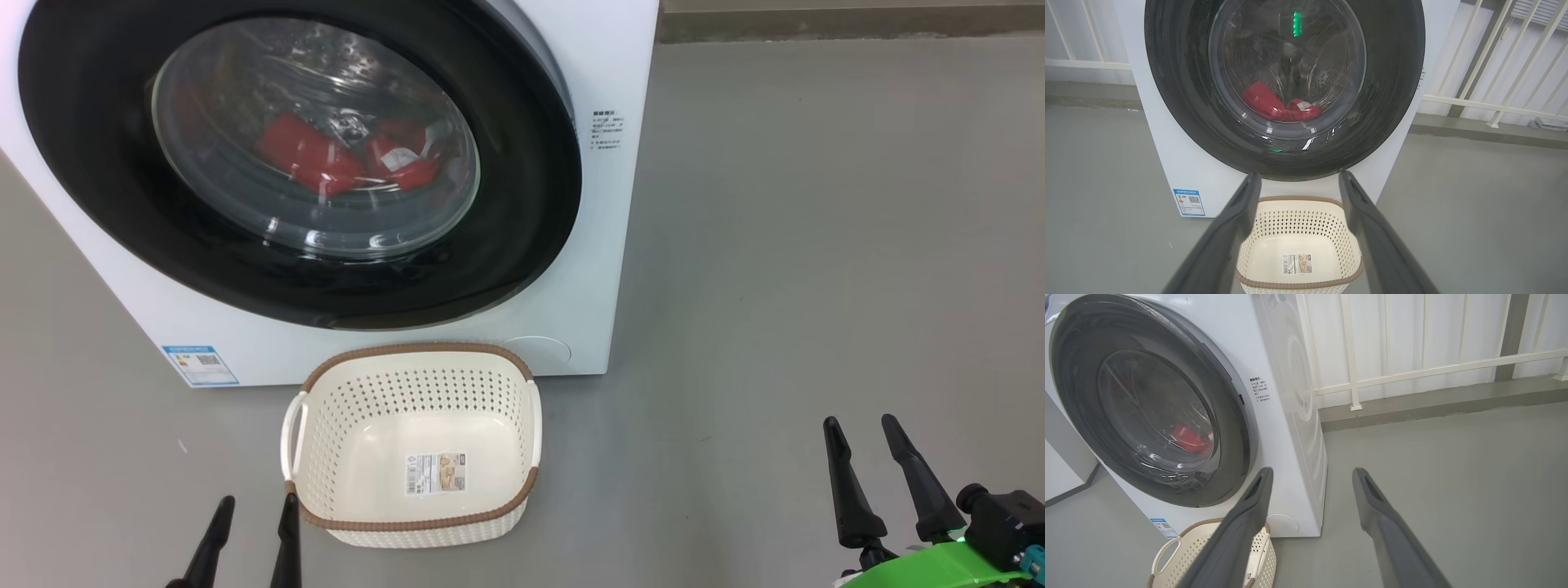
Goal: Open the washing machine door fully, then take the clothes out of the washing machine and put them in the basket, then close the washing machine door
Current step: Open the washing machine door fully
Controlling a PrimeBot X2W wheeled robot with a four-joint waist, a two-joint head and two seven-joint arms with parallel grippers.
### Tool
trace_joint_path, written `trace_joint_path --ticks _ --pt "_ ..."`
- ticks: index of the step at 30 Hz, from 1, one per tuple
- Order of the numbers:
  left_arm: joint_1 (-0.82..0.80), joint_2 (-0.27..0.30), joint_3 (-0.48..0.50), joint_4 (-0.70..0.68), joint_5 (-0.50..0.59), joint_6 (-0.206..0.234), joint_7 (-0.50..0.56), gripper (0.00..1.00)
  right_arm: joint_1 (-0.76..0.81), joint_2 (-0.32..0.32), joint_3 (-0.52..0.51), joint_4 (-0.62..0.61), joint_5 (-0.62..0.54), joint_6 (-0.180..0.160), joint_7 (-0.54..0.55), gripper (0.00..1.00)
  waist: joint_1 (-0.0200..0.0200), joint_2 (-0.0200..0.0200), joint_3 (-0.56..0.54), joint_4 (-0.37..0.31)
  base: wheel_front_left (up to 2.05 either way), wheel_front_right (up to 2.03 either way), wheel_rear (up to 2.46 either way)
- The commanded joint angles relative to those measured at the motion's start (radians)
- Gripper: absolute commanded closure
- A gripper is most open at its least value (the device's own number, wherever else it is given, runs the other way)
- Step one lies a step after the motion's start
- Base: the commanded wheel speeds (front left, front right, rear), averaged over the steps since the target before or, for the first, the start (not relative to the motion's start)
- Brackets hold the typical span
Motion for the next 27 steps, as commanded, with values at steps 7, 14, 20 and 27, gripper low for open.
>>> trace_joint_path --ticks 7,14,20,27 --pt "-0.012 0.012 0.021 -0.03 -0.002 -0.003 -0.012 0.0 -0.026 -0.01 0.044 -0.024 0.009 -0.001 -0.012 1.0 0.0 0.0 -0.002 0.004 0.0 0.0 0.0" --pt "-0.019 0.012 -0.001 -0.037 -0.004 -0.003 -0.012 0.0 -0.091 -0.004 0.092 -0.025 0.091 -0.001 -0.012 1.0 0.0 0.0 0.017 0.009 0.0 0.0 0.0" --pt "-0.045 0.012 -0.01 -0.043 -0.002 -0.005 -0.012 0.0 -0.232 0.001 0.123 -0.026 0.227 -0.001 -0.012 1.0 0.0 0.0 0.057 0.019 0.0 0.0 0.0" --pt "-0.094 0.012 -0.03 -0.038 -0.005 -0.006 -0.012 0.0 -0.435 -0.023 0.139 -0.012 0.363 -0.001 -0.012 1.0 0.0 0.0 0.103 0.051 0.0 0.0 0.0"
